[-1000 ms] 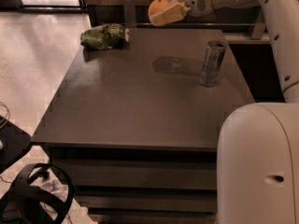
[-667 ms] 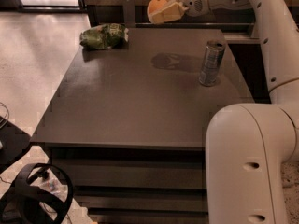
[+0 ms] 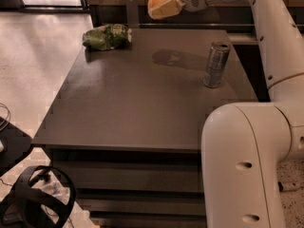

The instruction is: Move orange near green jalapeno chip bag

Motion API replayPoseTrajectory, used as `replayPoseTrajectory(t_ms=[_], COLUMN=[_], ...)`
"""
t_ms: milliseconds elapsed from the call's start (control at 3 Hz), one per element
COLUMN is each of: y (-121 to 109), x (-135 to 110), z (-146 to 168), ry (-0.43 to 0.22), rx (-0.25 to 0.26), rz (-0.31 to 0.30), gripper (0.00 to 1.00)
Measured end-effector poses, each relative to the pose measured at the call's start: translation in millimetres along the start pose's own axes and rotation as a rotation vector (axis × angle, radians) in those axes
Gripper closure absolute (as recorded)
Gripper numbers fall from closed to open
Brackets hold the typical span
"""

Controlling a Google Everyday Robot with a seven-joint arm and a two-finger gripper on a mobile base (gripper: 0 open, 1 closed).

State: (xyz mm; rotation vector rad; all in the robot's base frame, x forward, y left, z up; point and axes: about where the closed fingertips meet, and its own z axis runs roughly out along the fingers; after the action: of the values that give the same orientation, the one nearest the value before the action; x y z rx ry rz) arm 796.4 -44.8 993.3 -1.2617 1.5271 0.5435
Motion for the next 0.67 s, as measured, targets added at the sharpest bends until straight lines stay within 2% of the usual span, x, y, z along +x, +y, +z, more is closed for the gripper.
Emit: replayPoseTrajectory(t_ms=[333,667], y=[1,10], x=[-3,8], z=[11,27], ry=[0.086,0.172], rx=[0.026,0.021], rz=[-0.019,-0.008], gripper=[1.00,1.00])
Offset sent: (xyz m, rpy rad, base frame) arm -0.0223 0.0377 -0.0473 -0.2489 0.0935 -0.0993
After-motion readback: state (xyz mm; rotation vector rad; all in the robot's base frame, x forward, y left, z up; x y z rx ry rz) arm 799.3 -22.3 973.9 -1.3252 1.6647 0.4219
